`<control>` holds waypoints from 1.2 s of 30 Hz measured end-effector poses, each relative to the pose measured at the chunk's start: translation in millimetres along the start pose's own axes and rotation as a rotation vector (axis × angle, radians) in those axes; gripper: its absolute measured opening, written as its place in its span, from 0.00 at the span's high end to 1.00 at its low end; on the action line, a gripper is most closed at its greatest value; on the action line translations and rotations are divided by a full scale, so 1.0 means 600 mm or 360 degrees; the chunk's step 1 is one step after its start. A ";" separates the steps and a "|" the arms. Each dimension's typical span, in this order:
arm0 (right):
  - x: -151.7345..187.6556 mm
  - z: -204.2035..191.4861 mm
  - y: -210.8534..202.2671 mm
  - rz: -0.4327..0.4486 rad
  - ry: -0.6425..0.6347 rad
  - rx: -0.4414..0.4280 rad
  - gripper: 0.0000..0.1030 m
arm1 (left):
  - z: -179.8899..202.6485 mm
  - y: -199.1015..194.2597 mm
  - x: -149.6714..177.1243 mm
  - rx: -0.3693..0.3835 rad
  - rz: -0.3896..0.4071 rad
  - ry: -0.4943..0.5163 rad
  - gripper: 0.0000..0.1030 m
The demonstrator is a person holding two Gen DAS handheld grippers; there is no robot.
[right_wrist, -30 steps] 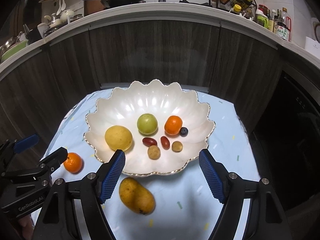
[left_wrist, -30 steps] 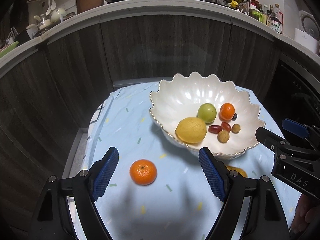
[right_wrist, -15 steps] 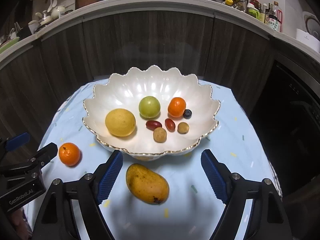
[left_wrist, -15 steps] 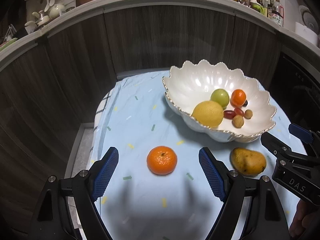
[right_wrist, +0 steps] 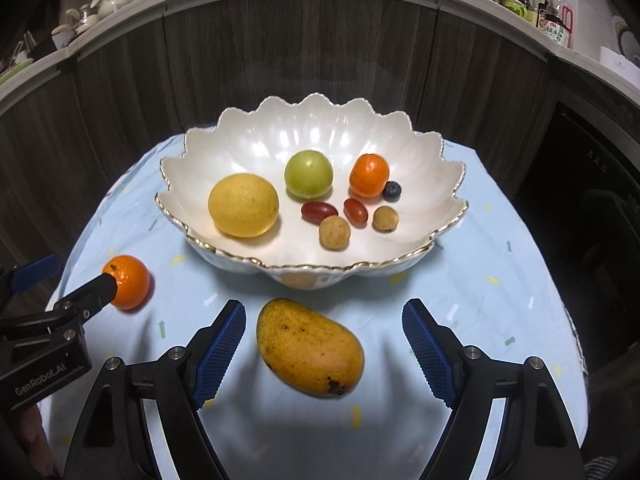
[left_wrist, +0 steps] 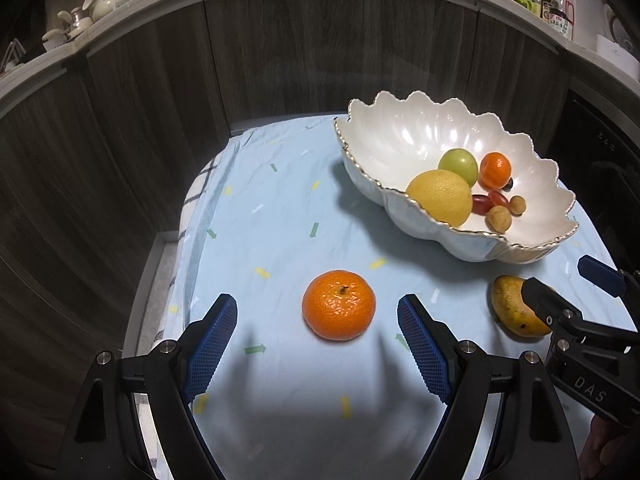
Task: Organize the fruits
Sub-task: 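Withdraw both tools from the bowl toward the mandarin and mango on the cloth, then grasp the mandarin with the left tool while the right tool grasps the mango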
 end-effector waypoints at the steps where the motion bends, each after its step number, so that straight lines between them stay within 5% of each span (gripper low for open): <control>1: 0.001 -0.002 0.004 -0.0005 -0.0005 0.0003 0.21 | -0.001 0.003 0.000 0.0002 -0.0001 -0.0004 0.20; 20: 0.014 -0.002 0.071 -0.0126 0.0011 -0.0050 0.21 | 0.012 0.054 -0.006 0.0002 -0.0035 0.0029 0.21; 32: 0.018 -0.003 0.079 -0.0147 0.0017 -0.0069 0.22 | 0.020 0.084 -0.010 0.0030 -0.0103 0.0039 0.44; 36: 0.017 -0.005 0.077 -0.0133 -0.0008 -0.0096 0.33 | 0.023 0.087 -0.010 0.0043 -0.0108 0.0051 0.54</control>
Point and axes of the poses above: each gripper's, at about its wrist camera, not at the fingertips, and y roughly the way its jaws point, z to its right, x to its underside, the point moved 1 cm from there along y, roughly the way its jaws point, and after that the axes turned 14 degrees about -z, right-handed, at the moved point
